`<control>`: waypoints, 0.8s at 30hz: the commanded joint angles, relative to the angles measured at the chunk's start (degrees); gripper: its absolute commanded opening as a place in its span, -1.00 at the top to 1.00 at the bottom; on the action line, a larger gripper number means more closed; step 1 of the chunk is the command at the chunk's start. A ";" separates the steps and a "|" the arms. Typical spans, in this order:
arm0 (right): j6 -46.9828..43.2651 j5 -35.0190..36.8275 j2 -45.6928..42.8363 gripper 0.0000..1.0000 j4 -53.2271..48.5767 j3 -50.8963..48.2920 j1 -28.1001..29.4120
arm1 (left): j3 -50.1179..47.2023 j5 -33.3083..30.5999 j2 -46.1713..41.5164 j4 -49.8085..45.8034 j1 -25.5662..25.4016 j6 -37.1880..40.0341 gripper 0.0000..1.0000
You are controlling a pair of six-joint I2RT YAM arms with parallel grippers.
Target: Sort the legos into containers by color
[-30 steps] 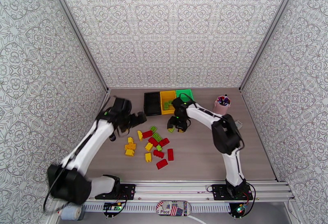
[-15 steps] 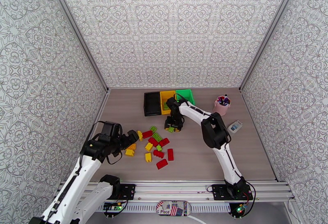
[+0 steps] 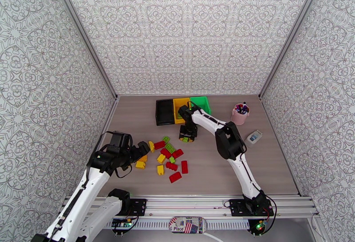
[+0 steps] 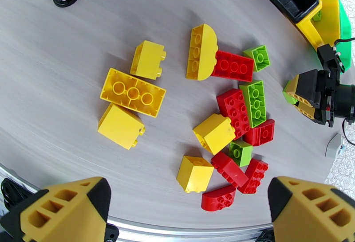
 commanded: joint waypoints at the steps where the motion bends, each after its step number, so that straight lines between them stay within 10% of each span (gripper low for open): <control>1: 0.93 2.23 0.31 0.17 0.99 1.52 0.43 | 0.13 -0.28 0.89 0.55 -0.31 -0.33 -0.99; 17: 3.16 0.95 0.54 0.30 -2.80 18.22 -4.58 | 2.84 1.59 6.98 4.45 -2.29 1.03 -0.99; 24: 7.22 -4.92 6.31 -0.15 2.01 29.43 -9.34 | 3.19 1.28 7.36 4.90 -4.41 -0.08 -0.99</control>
